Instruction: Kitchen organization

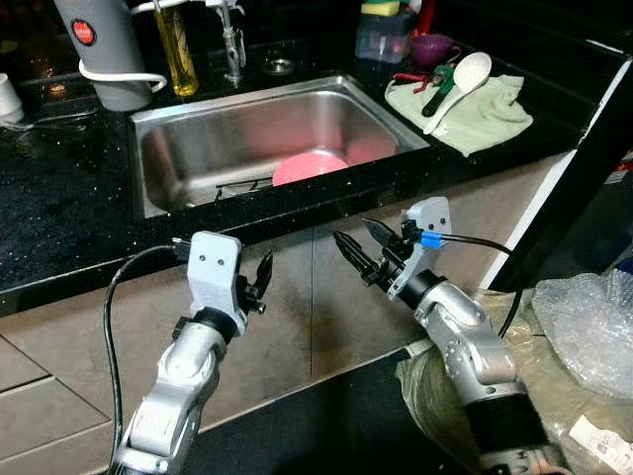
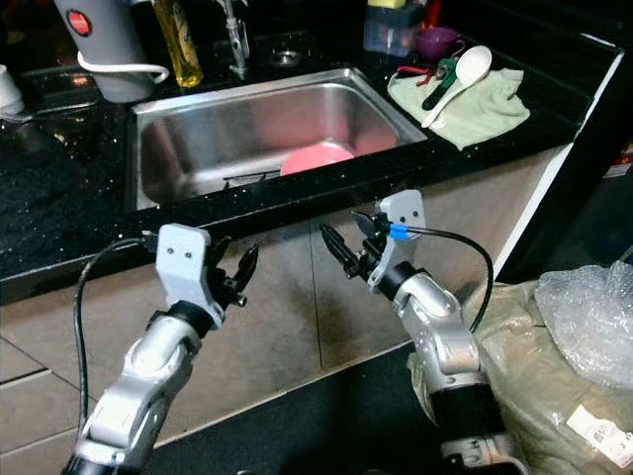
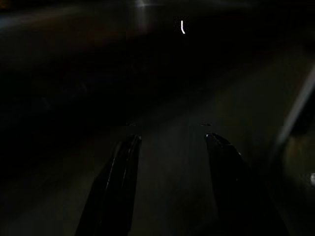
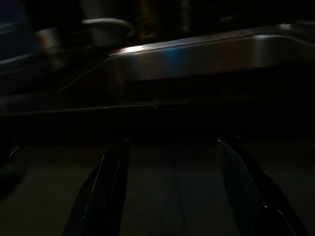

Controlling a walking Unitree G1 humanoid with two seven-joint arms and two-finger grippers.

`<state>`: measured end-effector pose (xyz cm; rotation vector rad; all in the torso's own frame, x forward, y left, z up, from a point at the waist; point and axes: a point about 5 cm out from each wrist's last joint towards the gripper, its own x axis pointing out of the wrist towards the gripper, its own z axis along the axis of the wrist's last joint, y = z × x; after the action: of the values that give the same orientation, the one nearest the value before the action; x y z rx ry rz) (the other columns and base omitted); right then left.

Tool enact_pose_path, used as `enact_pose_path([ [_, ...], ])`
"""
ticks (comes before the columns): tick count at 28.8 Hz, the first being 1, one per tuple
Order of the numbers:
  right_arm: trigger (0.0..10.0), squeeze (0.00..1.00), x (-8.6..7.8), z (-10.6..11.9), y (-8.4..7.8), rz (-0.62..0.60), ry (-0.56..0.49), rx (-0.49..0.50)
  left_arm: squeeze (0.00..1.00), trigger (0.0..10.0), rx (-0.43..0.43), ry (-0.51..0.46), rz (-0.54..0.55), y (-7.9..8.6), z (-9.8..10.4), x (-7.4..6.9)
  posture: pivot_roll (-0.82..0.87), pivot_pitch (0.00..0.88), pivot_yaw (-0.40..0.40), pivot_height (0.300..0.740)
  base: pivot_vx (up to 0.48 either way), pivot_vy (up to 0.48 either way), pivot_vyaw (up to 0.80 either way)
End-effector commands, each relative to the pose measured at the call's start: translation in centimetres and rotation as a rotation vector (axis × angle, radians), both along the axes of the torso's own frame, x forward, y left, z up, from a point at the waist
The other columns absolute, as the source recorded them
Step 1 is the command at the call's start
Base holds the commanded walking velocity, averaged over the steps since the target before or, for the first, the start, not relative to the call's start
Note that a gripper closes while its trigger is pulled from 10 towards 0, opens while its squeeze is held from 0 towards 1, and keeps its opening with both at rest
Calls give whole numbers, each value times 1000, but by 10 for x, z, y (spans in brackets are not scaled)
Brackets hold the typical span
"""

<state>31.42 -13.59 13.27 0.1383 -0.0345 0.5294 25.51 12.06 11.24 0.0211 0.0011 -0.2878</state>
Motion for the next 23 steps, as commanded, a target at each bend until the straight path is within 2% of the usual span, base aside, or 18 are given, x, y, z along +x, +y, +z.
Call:
enact_pose_path([
  [1,10000,0,-2,-10,-1,-28,26,-3,0,10000,37,18,11,5,-8,-2,-1,0,24,740,0,0,0],
  [4,10000,0,-6,-19,1,-36,48,17,0,10000,44,29,22,7,-16,-6,0,0,23,740,0,0,0],
  [6,10000,0,-14,-31,7,-11,78,45,0,10000,24,46,44,9,-23,-10,0,0,24,740,0,0,0],
  [9,10000,0,-18,-29,10,33,68,108,0,10000,-20,51,75,14,-24,-11,-7,0,33,740,0,0,0],
  [12,10000,0,-20,-32,12,69,70,87,0,10000,-50,56,111,19,-26,-11,-7,0,35,740,0,0,0],
  [15,10000,0,-20,-34,13,71,72,82,0,10000,-40,49,133,21,-26,-13,-7,0,38,740,0,0,800],
  [20,10000,0,-24,-35,12,83,72,73,0,10000,-107,125,171,26,-35,-35,8,0,37,740,0,0,800],
  [23,10000,0,-26,-36,12,109,76,68,0,10000,-98,134,163,27,-38,-41,21,0,31,740,0,0,800],
])
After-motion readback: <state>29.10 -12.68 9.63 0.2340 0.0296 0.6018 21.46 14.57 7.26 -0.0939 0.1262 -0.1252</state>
